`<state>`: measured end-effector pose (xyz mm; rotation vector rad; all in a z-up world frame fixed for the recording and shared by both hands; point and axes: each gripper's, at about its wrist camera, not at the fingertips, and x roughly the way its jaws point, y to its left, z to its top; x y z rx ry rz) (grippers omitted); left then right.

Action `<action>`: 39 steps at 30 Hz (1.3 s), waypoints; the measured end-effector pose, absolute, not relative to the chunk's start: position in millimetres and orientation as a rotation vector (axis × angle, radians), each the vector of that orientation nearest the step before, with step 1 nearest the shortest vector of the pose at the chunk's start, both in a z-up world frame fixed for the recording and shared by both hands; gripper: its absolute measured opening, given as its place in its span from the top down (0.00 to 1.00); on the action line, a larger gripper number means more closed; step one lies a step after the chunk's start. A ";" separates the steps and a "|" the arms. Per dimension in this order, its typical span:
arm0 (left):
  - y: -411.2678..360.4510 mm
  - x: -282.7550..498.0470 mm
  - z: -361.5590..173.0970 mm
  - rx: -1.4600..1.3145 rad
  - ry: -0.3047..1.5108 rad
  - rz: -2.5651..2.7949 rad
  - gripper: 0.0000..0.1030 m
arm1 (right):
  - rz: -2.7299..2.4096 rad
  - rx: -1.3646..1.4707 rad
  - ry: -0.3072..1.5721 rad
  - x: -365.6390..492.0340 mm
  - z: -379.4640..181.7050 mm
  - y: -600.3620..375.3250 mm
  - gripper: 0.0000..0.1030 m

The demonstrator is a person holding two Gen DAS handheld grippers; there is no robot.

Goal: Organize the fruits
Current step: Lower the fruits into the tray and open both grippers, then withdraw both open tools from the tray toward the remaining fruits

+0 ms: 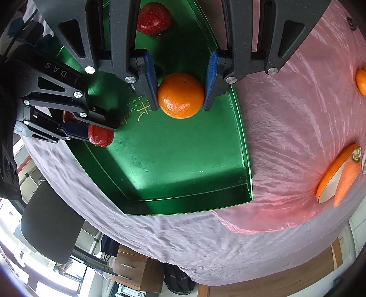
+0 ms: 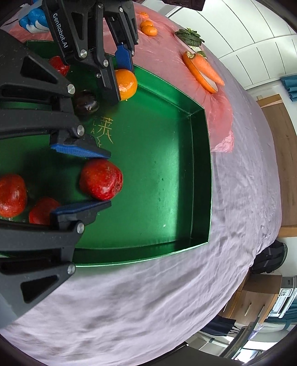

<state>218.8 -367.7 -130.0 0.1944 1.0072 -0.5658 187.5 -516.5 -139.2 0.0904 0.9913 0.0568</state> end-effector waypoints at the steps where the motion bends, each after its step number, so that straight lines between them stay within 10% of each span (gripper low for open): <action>1: -368.8 218.0 -130.1 0.204 1.004 -0.564 0.68 | 0.051 0.083 0.993 187.3 -139.8 -515.1 0.37; 6: -368.5 218.9 -129.4 0.201 1.013 -0.560 0.68 | 0.034 0.070 0.998 187.6 -140.6 -513.3 0.37; 10: -367.4 214.8 -123.0 0.207 0.996 -0.556 0.63 | 0.023 0.073 0.972 184.1 -135.6 -514.3 0.05; 13: -363.1 213.5 -112.7 0.190 0.977 -0.544 0.54 | 0.010 0.070 0.954 178.8 -129.4 -514.8 0.01; 39: -306.1 97.9 -52.5 0.203 0.885 -0.483 0.50 | -0.045 0.129 0.873 62.4 -77.5 -468.4 0.00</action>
